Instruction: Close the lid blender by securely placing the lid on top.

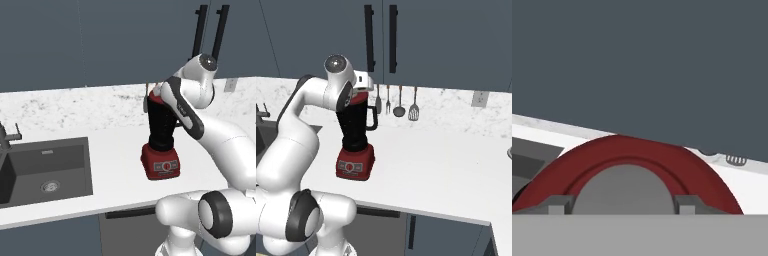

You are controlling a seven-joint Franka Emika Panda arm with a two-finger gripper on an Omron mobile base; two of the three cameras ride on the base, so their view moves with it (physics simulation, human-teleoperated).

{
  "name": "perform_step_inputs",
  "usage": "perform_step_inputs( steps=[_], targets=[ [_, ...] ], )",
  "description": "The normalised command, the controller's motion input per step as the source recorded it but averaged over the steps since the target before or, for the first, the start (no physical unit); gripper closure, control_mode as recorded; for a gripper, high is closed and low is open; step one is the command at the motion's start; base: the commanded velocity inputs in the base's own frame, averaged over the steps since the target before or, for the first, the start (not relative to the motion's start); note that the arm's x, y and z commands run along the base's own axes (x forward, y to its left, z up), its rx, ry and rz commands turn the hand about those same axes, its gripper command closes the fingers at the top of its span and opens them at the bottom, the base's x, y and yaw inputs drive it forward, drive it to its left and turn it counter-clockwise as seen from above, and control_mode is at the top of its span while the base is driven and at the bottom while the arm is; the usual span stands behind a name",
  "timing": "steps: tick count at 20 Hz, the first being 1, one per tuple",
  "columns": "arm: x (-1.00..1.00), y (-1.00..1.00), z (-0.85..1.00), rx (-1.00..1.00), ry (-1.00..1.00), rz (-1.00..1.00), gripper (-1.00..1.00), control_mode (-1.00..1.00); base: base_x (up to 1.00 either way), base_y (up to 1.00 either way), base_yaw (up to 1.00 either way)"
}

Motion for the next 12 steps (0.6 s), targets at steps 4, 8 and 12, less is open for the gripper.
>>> perform_step_inputs(
  steps=[4, 8, 12],
  targets=[
    [-0.29, -0.32, -0.37, 0.00, 0.00, 0.00, -1.00, -1.00, 0.00, 0.00, 0.00],
    [-0.31, -0.42, -0.30, 0.00, 0.00, 0.00, -1.00, -1.00, 0.00, 0.00, 0.00],
    [-0.38, -0.50, -0.24, 0.00, 0.00, 0.00, -1.00, -1.00, 0.00, 0.00, 0.00]
  ],
)
